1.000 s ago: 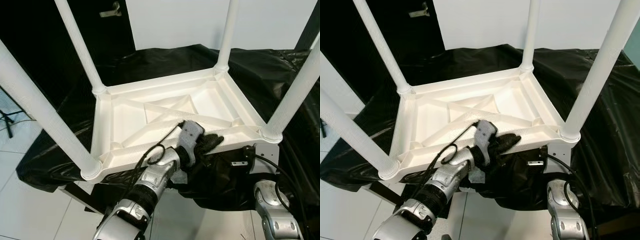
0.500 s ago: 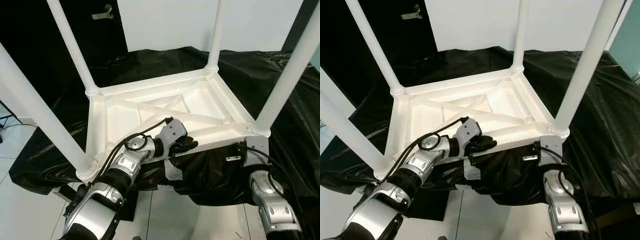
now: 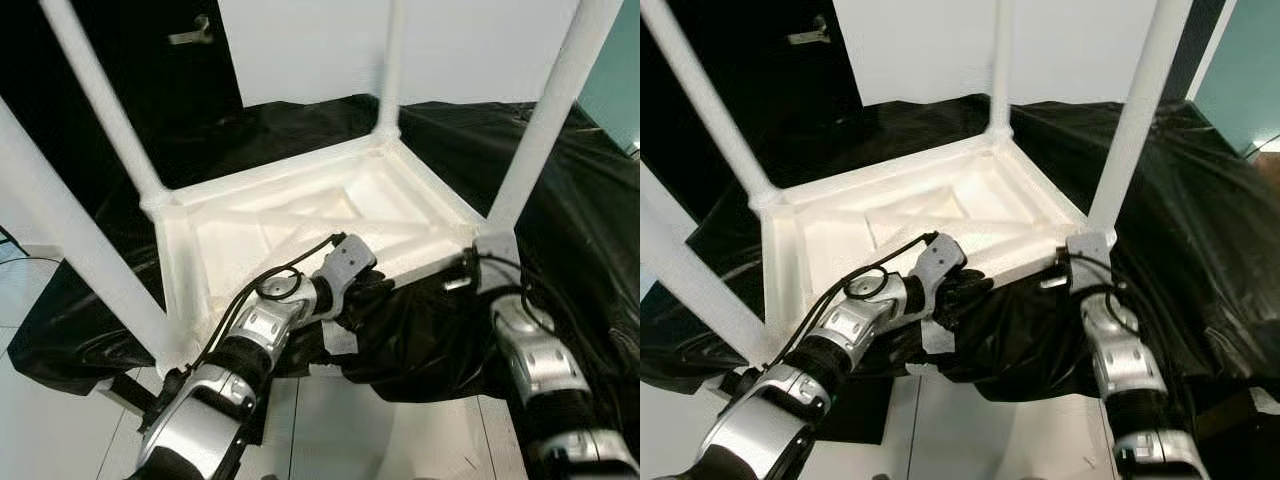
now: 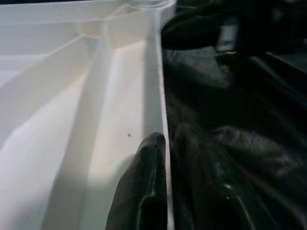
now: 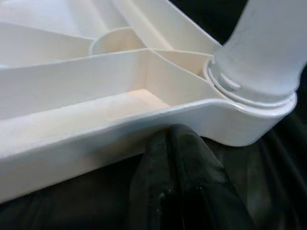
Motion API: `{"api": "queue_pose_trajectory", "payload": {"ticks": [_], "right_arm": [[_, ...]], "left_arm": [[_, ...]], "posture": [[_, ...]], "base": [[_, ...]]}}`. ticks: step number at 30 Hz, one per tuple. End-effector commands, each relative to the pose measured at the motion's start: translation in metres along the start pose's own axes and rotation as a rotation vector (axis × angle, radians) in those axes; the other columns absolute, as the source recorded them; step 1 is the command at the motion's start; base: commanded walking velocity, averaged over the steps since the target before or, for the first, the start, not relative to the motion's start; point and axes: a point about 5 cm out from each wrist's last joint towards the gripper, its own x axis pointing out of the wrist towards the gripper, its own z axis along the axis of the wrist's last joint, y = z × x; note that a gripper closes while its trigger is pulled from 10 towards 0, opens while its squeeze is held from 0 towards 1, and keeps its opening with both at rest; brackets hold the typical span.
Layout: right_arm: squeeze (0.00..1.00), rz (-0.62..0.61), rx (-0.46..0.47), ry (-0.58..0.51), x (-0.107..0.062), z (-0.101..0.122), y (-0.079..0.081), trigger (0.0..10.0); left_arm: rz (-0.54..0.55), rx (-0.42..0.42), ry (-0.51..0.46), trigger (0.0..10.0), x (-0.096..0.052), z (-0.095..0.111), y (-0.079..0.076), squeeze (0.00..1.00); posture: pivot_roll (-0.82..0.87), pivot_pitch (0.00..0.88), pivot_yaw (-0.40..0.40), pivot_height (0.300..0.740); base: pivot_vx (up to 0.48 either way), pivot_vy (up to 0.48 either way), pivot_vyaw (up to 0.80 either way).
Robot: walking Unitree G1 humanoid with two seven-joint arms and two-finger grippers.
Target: Building children table
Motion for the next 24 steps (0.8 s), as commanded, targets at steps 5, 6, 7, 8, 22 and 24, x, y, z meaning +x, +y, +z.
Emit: {"api": "queue_pose_trajectory", "payload": {"ticks": [5, 6, 7, 8, 22, 24], "right_arm": [[0.0, -0.041, -0.011, -0.214, 0.014, 0.054, -0.01, 10.0], [0.0, -0.041, -0.011, -0.214, 0.014, 0.054, -0.01, 10.0], [0.0, -0.042, -0.004, -0.218, 0.013, 0.055, -0.009, 10.0], [0.0, -0.042, -0.004, -0.218, 0.013, 0.055, -0.009, 10.0], [0.0, -0.045, 0.104, -0.16, -0.026, 0.013, 0.037, 10.0], [0.0, -0.045, 0.104, -0.152, -0.029, 0.01, 0.04, 10.0]], "left_arm": [[-0.14, -0.101, 0.05, 10.0, 0.015, -0.025, -0.028, 0.0], [-0.14, -0.101, 0.05, 10.0, 0.015, -0.025, -0.028, 0.0], [-0.113, -0.095, 0.008, 10.0, 0.016, -0.021, -0.027, 0.0], [-0.113, -0.095, 0.008, 10.0, 0.016, -0.021, -0.027, 0.0], [-0.106, -0.188, -0.615, 10.0, -0.005, 0.036, -0.029, 0.0], [-0.171, -0.211, -0.63, 10.0, -0.01, 0.034, -0.033, 0.0]], "posture": [[-0.12, 0.0, 0.035, 0.74], [-0.12, 0.0, 0.035, 0.74], [-0.12, 0.0, 0.033, 0.74], [-0.12, 0.0, 0.033, 0.74], [-0.14, 0.0, 0.054, 0.74], [-0.14, 0.002, 0.057, 0.74]], "base": [[0.0, 0.0, 0.0], [0.0, 0.0, 0.0], [0.0, 0.0, 0.0], [0.0, 0.0, 0.0], [0.0, 0.0, 0.0], [0.0, 0.0, 0.0]]}}
